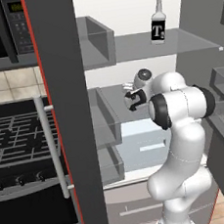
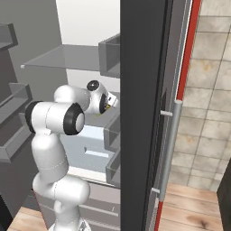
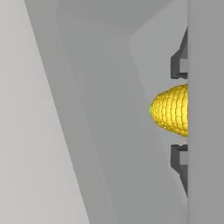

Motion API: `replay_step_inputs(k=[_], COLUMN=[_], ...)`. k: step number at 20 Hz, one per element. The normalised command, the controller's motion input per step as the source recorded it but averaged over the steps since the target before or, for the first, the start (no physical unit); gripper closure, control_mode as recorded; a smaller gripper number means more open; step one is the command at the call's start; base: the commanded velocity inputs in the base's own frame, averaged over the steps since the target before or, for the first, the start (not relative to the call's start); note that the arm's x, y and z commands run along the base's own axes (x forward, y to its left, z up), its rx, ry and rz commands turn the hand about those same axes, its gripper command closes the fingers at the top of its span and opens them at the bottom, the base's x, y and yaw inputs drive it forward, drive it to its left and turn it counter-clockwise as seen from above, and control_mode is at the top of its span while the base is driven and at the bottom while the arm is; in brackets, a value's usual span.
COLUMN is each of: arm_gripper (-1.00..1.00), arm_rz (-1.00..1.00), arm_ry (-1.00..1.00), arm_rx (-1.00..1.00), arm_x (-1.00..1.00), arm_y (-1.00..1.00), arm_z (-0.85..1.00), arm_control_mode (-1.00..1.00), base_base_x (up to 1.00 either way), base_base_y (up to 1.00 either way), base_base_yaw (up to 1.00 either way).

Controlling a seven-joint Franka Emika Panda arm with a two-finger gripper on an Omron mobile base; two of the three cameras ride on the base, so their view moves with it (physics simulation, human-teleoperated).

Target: Place the liquor and beer on the top shelf of the fridge to keep them out of children's reach, and place the corn on lower shelves for easy access.

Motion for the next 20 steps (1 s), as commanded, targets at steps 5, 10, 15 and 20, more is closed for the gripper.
replay_step_inputs(k=[5, 10, 15, 20], arm_gripper=[-1.0, -1.0, -1.0, -1.0], arm_rz=[0.0, 0.0, 0.0, 0.0], arm_ry=[-0.16, -0.08, -0.01, -0.02], arm_rx=[0.0, 0.0, 0.0, -0.01], arm_x=[-0.19, -0.36, -0.39, -0.49], arm_y=[0.0, 0.0, 0.0, 0.0], arm_z=[0.0, 0.01, 0.31, 0.67], arm_control_mode=[-1.0, -1.0, -1.0, -1.0], base_base_x=[0.0, 0.0, 0.0, 0.0], base_base_y=[0.0, 0.0, 0.0, 0.0], base_base_yaw=[0.0, 0.0, 0.0, 0.0])
